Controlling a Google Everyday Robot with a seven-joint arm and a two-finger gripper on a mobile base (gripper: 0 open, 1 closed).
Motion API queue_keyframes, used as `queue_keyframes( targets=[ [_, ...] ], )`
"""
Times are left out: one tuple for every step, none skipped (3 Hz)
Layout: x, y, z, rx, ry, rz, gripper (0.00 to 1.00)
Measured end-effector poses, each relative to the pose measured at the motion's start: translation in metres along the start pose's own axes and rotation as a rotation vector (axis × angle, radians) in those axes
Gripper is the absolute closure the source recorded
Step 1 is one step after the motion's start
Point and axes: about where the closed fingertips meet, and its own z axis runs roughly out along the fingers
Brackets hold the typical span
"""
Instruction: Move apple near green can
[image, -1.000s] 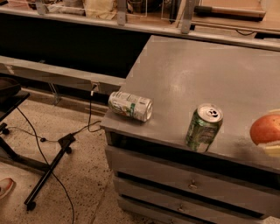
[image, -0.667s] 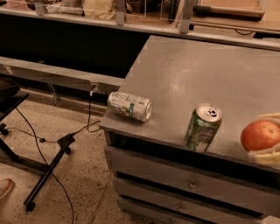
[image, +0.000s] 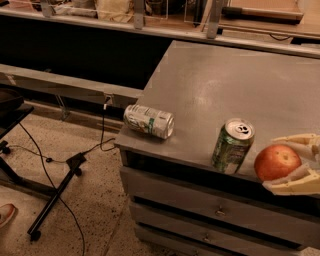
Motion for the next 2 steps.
queue_keyframes(
  targets=[
    [0.001, -0.002, 0.015, -0.015, 0.028, 0.028, 1.0],
    [0.004, -0.009, 0.027, -0.017, 0.036, 0.068, 1.0]
  ],
)
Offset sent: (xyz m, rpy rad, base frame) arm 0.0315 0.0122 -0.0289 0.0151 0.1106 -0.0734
